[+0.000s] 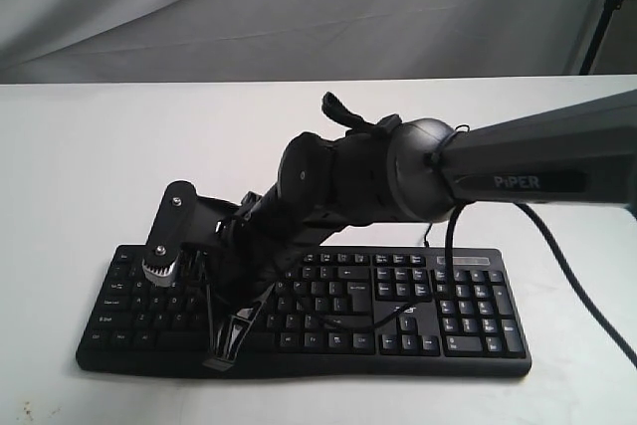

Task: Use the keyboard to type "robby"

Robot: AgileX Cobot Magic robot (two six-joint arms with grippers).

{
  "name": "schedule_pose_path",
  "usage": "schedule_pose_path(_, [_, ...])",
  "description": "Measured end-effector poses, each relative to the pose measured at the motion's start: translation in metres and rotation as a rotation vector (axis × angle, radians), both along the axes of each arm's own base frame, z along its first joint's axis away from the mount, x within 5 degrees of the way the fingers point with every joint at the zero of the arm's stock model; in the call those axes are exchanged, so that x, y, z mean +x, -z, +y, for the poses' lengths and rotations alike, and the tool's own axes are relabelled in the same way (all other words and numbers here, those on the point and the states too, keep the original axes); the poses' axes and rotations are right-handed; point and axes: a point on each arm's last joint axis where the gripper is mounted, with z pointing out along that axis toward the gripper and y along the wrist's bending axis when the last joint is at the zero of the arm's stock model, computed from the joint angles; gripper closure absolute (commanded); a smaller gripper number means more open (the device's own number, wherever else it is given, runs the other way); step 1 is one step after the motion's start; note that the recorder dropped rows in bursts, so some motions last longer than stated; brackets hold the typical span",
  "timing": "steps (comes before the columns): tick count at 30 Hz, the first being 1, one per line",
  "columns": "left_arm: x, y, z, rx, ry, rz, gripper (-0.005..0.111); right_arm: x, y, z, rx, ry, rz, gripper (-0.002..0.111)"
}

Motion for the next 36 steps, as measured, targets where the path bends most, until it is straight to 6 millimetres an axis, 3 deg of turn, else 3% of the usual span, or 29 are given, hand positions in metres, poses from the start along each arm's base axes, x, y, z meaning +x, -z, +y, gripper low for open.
schedule_pose_path(30, [0.0,0.0,0.0,0.0,0.0,0.0,0.107,0.0,0.013,0.0,-0.028,0.002,0.026,0.108])
schedule_pose_path(36, [0.0,0.0,0.0,0.0,0.0,0.0,0.107,0.001,-0.001,0.0,-0.001,0.006,-0.006,0.108])
